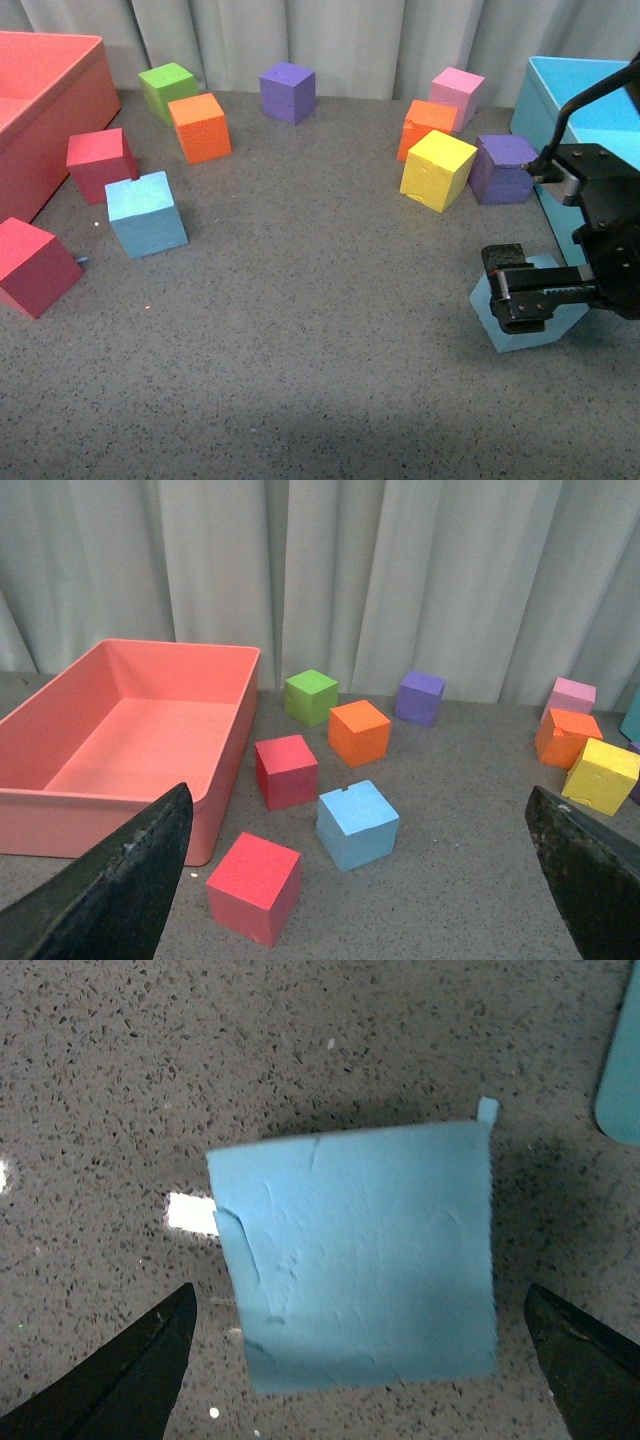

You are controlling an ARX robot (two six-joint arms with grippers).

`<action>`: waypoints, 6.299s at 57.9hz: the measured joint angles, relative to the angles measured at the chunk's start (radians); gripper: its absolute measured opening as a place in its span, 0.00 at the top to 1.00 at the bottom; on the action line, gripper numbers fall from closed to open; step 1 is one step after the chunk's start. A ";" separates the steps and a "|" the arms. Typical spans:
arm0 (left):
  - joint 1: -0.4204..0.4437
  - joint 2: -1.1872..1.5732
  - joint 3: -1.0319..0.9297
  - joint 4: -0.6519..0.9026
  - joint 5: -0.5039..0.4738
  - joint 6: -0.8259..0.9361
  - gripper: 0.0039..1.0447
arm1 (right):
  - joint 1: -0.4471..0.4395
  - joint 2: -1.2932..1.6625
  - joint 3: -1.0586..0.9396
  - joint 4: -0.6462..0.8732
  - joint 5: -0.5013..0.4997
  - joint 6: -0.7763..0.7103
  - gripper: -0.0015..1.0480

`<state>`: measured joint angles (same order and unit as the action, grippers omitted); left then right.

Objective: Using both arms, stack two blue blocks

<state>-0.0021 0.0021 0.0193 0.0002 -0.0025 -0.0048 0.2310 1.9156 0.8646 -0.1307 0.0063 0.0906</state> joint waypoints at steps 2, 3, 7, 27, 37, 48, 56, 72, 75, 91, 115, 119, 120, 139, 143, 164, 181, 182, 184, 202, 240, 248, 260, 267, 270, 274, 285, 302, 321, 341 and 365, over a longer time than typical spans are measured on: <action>0.000 0.000 0.000 0.000 0.000 0.000 0.06 | 0.001 0.023 0.020 -0.005 0.009 -0.002 0.09; 0.000 0.000 0.000 0.000 0.000 0.000 0.06 | 0.002 0.030 0.026 -0.007 0.011 -0.004 0.09; 0.000 0.000 0.000 0.000 0.000 0.000 0.06 | 0.004 0.070 0.063 -0.028 0.018 -0.008 0.09; 0.000 0.000 0.000 0.000 0.000 0.000 0.06 | 0.000 0.137 0.127 -0.104 0.044 -0.014 0.47; 0.000 0.000 0.000 0.000 0.000 0.000 0.06 | 0.017 0.091 0.127 -0.106 0.008 0.025 0.52; 0.000 0.000 0.000 0.000 0.000 0.000 0.06 | 0.078 0.056 0.188 -0.135 -0.008 0.083 0.54; 0.000 0.000 0.000 0.000 0.000 0.000 0.06 | 0.129 0.111 0.288 -0.168 -0.016 0.126 0.54; 0.000 0.000 0.000 0.000 0.000 0.000 0.06 | 0.237 0.345 0.596 -0.304 -0.005 0.232 0.54; 0.000 0.000 0.000 0.000 0.000 0.000 0.06 | 0.256 0.394 0.670 -0.334 -0.022 0.261 0.54; 0.000 0.000 0.000 0.000 0.000 0.000 0.06 | 0.291 0.502 0.865 -0.444 -0.014 0.334 0.55; 0.000 0.000 0.000 0.000 0.000 0.000 0.06 | 0.304 0.530 0.889 -0.426 -0.045 0.373 0.31; 0.000 0.000 0.000 0.000 0.000 0.000 0.06 | 0.302 0.508 0.853 -0.387 -0.067 0.390 0.19; 0.000 0.000 0.000 0.000 0.000 0.000 0.06 | 0.301 0.498 0.840 -0.374 -0.070 0.394 0.16; 0.000 0.000 0.000 0.000 0.000 0.000 0.06 | 0.262 0.210 0.624 -0.179 -0.090 0.383 0.09; 0.000 0.000 0.000 0.000 0.000 0.000 0.06 | 0.256 0.188 0.617 -0.173 -0.089 0.373 0.09; 0.000 0.000 0.000 0.000 0.000 0.000 0.06 | 0.111 -0.186 -0.251 1.294 0.335 -0.069 0.71; 0.000 0.000 0.000 0.000 0.000 0.000 0.06 | -0.005 -0.430 -0.563 1.302 0.206 -0.090 0.99; 0.000 0.000 0.000 0.000 0.000 0.000 0.06 | -0.016 -0.457 -0.582 1.297 0.197 -0.090 0.99; 0.000 0.000 0.000 0.000 0.000 0.000 0.06 | -0.034 -0.500 -0.613 1.286 0.183 -0.090 0.99; 0.000 0.000 0.000 0.000 0.000 0.000 0.06 | -0.131 -0.835 -0.783 1.111 0.092 -0.090 0.99; 0.000 0.000 0.000 0.000 0.000 0.000 0.06 | -0.229 -1.379 -0.862 0.660 -0.005 -0.090 0.99; 0.000 0.000 0.000 0.000 0.000 0.000 0.06 | -0.229 -1.475 -0.862 0.569 -0.005 -0.090 0.99; 0.000 0.000 0.000 0.000 0.000 0.000 0.06 | -0.229 -1.569 -0.862 0.479 -0.005 -0.090 0.99; 0.000 0.000 0.000 0.000 0.000 0.000 0.06 | -0.229 -1.616 -0.862 0.433 -0.005 -0.090 0.99; 0.000 0.000 0.000 0.000 0.000 0.000 0.06 | -0.229 -1.634 -0.862 0.415 -0.005 -0.090 0.99; 0.000 0.000 0.000 0.000 0.000 0.000 0.06 | -0.229 -1.658 -0.862 0.393 -0.005 -0.090 0.99; 0.000 0.000 0.000 0.000 0.000 0.000 0.06 | -0.229 -1.711 -0.862 0.339 -0.005 -0.090 0.99; 0.000 0.000 0.000 0.000 0.000 0.000 0.06 | -0.229 -1.909 -0.861 0.137 -0.007 -0.090 0.99; 0.000 0.000 0.000 0.000 0.000 0.000 0.06 | -0.229 -1.911 -0.861 0.132 -0.007 -0.091 0.39; -0.049 0.267 0.095 -0.180 -0.153 -0.083 0.06 | -0.229 -1.912 -0.861 0.132 -0.008 -0.090 0.09; -0.208 1.383 0.611 0.103 -0.110 -0.279 0.06 | -0.229 -1.912 -0.861 0.132 -0.007 -0.090 0.09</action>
<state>-0.2104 1.3849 0.6300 0.1028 -0.1123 -0.2836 0.0025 0.0036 0.0032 0.0013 -0.0010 0.0002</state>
